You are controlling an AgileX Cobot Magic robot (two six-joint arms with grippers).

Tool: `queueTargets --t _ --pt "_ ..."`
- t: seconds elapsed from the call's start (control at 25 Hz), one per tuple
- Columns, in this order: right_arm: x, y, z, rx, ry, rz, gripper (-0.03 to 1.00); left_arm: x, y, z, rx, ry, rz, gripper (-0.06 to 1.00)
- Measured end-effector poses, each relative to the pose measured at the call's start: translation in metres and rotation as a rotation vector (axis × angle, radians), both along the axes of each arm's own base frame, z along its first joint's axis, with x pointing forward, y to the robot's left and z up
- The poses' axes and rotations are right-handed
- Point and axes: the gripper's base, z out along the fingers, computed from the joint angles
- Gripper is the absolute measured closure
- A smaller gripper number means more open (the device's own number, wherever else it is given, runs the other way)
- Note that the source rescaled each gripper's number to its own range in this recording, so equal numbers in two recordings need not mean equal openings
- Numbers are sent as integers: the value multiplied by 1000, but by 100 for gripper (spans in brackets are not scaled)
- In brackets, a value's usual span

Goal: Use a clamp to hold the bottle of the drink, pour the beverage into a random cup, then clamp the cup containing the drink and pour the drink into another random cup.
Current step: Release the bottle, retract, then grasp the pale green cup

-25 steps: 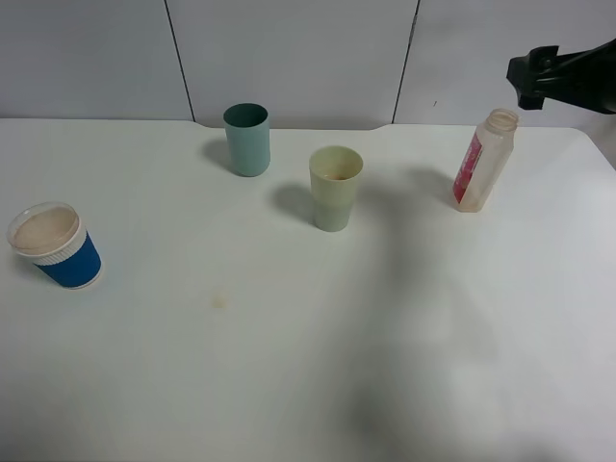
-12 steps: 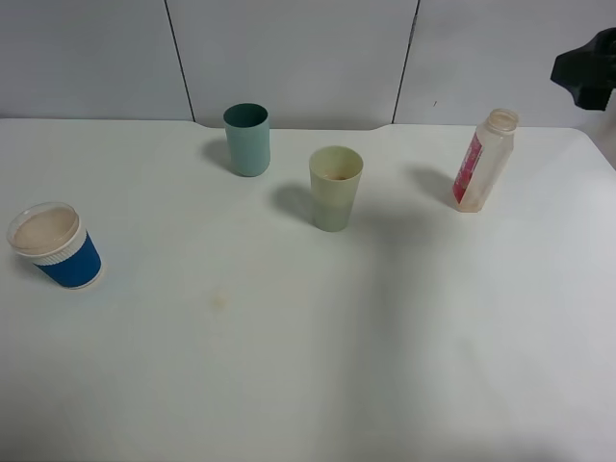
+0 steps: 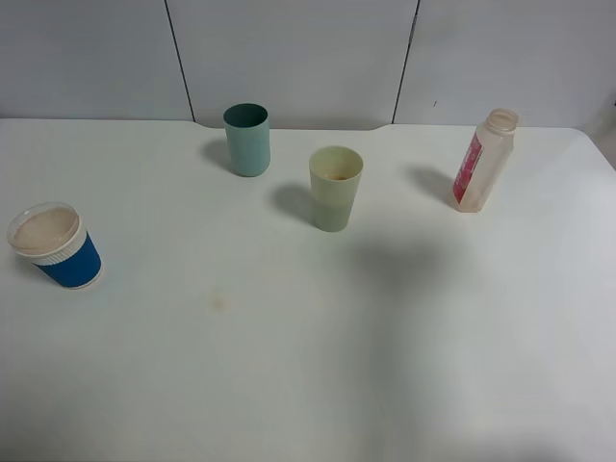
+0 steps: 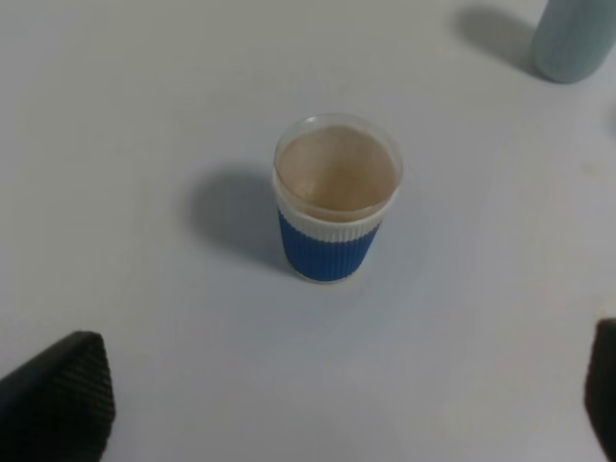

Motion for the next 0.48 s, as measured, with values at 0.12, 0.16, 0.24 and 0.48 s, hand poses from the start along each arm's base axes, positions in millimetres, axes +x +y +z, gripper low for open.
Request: queueTargets --t 0.12,0.16,0.24,0.48 --pt "-11 -1 1 -9 12 -1 -3 0 0 0 0 0 0 -3" --pt "-13 -1 2 -11 14 -1 -3 0 0 0 0 0 0 -3" --pt "-25 -3 5 -36 75 0 -3 0 0 0 0 0 0 -3" --pt "-45 -5 32 -42 94 -7 -3 0 0 0 0 0 0 -3"
